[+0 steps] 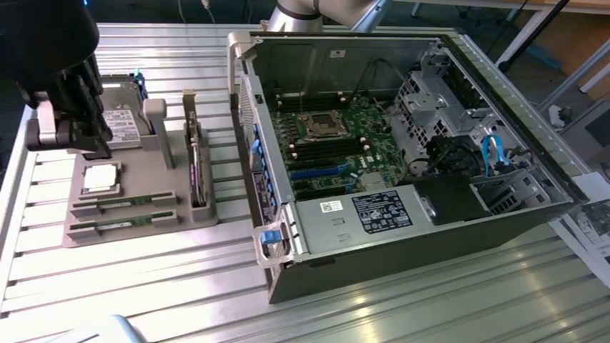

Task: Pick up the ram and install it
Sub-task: 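Pick up the ram and move it above insertion slot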

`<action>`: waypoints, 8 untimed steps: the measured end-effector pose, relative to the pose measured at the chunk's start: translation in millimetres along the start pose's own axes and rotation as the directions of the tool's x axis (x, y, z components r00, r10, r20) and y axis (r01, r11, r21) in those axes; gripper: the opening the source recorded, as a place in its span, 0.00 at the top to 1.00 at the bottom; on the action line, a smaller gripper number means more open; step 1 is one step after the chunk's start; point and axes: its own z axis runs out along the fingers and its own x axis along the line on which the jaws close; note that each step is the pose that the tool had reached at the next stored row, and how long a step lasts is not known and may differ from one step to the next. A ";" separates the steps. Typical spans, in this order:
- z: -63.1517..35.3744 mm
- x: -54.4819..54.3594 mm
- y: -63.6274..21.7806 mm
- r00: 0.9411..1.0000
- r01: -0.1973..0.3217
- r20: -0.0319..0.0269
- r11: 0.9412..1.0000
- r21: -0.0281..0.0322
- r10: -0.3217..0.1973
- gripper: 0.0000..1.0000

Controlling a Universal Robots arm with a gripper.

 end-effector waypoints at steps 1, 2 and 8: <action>0.0 0.0 0.0 1.000 0.000 0.000 1.000 0.000 0.000 0.71; 0.0 0.0 0.0 1.000 0.000 0.000 1.000 0.000 0.000 0.64; 1.3 0.0 0.0 1.000 0.000 0.000 1.000 0.000 0.000 0.64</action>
